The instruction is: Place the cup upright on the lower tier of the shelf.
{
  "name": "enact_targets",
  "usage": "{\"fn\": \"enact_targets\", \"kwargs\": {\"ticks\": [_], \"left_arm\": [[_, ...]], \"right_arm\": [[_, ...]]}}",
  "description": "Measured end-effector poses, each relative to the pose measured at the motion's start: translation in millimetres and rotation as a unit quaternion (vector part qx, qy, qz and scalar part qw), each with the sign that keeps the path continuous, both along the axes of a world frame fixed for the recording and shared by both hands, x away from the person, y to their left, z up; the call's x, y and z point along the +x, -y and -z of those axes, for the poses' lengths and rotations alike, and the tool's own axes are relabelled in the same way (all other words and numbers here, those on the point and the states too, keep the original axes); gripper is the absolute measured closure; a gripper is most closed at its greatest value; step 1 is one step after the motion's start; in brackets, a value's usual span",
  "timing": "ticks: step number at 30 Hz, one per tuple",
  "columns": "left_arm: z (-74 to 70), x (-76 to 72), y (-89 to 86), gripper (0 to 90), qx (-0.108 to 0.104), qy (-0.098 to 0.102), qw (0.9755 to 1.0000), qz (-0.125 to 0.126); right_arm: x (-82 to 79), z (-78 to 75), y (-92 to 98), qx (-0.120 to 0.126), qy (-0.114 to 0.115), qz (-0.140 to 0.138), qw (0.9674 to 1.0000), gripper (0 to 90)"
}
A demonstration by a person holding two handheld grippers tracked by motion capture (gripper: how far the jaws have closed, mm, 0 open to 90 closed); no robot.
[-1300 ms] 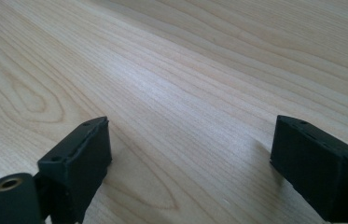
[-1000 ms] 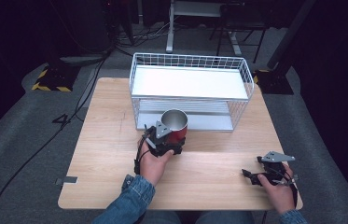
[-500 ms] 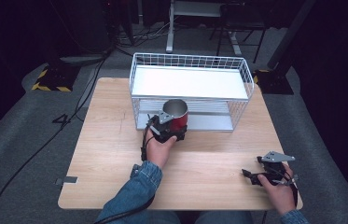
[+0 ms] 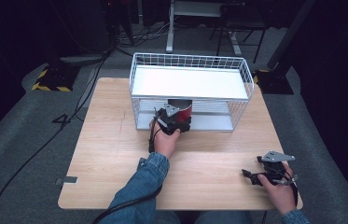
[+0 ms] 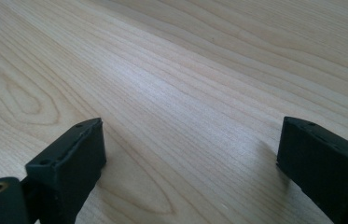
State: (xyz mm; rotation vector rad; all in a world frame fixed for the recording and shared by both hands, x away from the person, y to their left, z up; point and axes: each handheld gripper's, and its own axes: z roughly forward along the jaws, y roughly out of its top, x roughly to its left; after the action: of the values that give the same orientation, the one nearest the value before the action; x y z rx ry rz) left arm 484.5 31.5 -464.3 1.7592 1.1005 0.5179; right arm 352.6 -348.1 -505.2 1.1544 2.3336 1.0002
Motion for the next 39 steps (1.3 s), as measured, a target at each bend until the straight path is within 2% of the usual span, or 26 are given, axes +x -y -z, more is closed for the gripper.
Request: {"fn": "enact_targets", "kwargs": {"ticks": [4, 5, 6, 8, 9, 10, 11, 13, 15, 16, 17, 19, 20, 22, 23, 24, 29, 31, 32, 34, 36, 39], "left_arm": [[-0.9, 7.4, 3.9, 16.2, 0.005, 0.007, 0.9999, -0.007], [-1.0, 9.4, 5.4, 16.2, 0.001, 0.006, 0.9999, -0.009], [-0.6, 13.1, 7.6, 16.1, -0.012, 0.005, 0.9998, -0.013], [-0.3, 14.5, 8.9, 16.1, -0.012, 0.006, 0.9997, -0.019], [0.2, 16.2, 10.3, 16.1, -0.004, 0.009, 0.9998, -0.02], [2.8, 20.9, 13.4, 16.1, -0.003, 0.002, 1.0, -0.001], [2.9, 23.1, 12.7, 16.1, 0.017, 0.01, 0.9998, -0.003], [4.3, 24.3, 14.4, 16.1, 0.018, 0.009, 0.9998, -0.009], [6.2, 26.2, 16.5, 16.1, 0.028, 0.012, 0.9991, -0.029], [8.8, 31.3, 16.5, 16.1, 0.027, 0.012, 0.9995, -0.002], [8.8, 31.3, 16.5, 16.1, 0.027, 0.012, 0.9995, -0.002], [9.8, 31.7, 17.8, 16.1, 0.031, 0.012, 0.9991, -0.025], [10.9, 32.7, 19.0, 16.1, 0.042, 0.014, 0.9975, -0.054], [11.8, 34.0, 19.1, 16.1, 0.044, 0.012, 0.9973, -0.057], [13.2, 35.7, 19.4, 16.1, 0.041, 0.012, 0.9976, -0.054], [15.7, 39.9, 18.6, 16.1, 0.037, 0.007, 0.9986, -0.037], [18.4, 45.5, 17.7, 16.0, 0.038, 0.003, 0.9987, -0.034], [18.0, 47.2, 16.4, 16.1, 0.043, -0.002, 0.9988, -0.024], [18.5, 48.0, 18.1, 16.0, 0.034, -0.001, 0.999, -0.029], [18.7, 48.7, 19.5, 16.0, 0.031, 0.0, 0.999, -0.032], [18.3, 49.7, 18.4, 15.9, 0.038, -0.002, 0.9988, -0.031], [18.5, 49.6, 18.6, 15.6, 0.035, -0.002, 0.9989, -0.032]], "right_arm": [[0.0, 0.0, -0.1, 0.0, 0.0, 0.001, 1.0, 8.0], [0.0, 0.0, 0.0, 0.0, 0.0, 0.0, 1.0, 7.9], [0.0, 0.0, -0.1, 0.0, 0.0, 0.001, 1.0, 8.0], [0.0, 0.1, 0.0, 0.001, 0.0, 0.0, 1.0, 7.9], [0.0, 0.1, 0.0, 0.001, 0.0, 0.0, 1.0, 7.9], [0.0, 0.0, 0.0, 0.0, 0.0, 0.0, 1.0, 8.0], [0.1, 0.0, 0.1, 0.0, 0.0, -0.001, 1.0, 7.9], [0.4, 0.2, 0.1, 0.002, 0.0, -0.001, 1.0, 7.9], [0.5, 0.1, 0.2, 0.001, 0.0, -0.002, 1.0, 7.9], [0.6, 0.1, 0.2, 0.001, 0.0, -0.003, 1.0, 7.8], [0.6, 0.1, 0.2, 0.001, 0.0, -0.003, 1.0, 7.8], [0.5, 0.1, 0.2, 0.001, 0.0, -0.002, 1.0, 7.8], [0.5, 0.1, 0.2, 0.001, 0.0, -0.002, 1.0, 7.8], [1.0, 0.2, 0.4, 0.001, 0.001, -0.005, 1.0, 7.7], [1.0, 0.2, 0.4, 0.001, 0.001, -0.005, 1.0, 7.7], [1.0, 0.2, 0.4, 0.001, 0.001, -0.004, 1.0, 7.7], [1.1, 0.2, 0.3, 0.001, 0.001, -0.004, 1.0, 7.7], [1.0, 0.2, 0.3, 0.001, 0.001, -0.004, 1.0, 7.7], [1.0, 0.2, 0.4, 0.001, 0.001, -0.004, 1.0, 7.7], [1.0, 0.2, 0.3, 0.001, 0.001, -0.004, 1.0, 7.7], [1.0, 0.2, 0.3, 0.001, 0.001, -0.004, 1.0, 7.7], [1.0, 0.2, 0.3, 0.001, 0.001, -0.004, 1.0, 7.7]]}}
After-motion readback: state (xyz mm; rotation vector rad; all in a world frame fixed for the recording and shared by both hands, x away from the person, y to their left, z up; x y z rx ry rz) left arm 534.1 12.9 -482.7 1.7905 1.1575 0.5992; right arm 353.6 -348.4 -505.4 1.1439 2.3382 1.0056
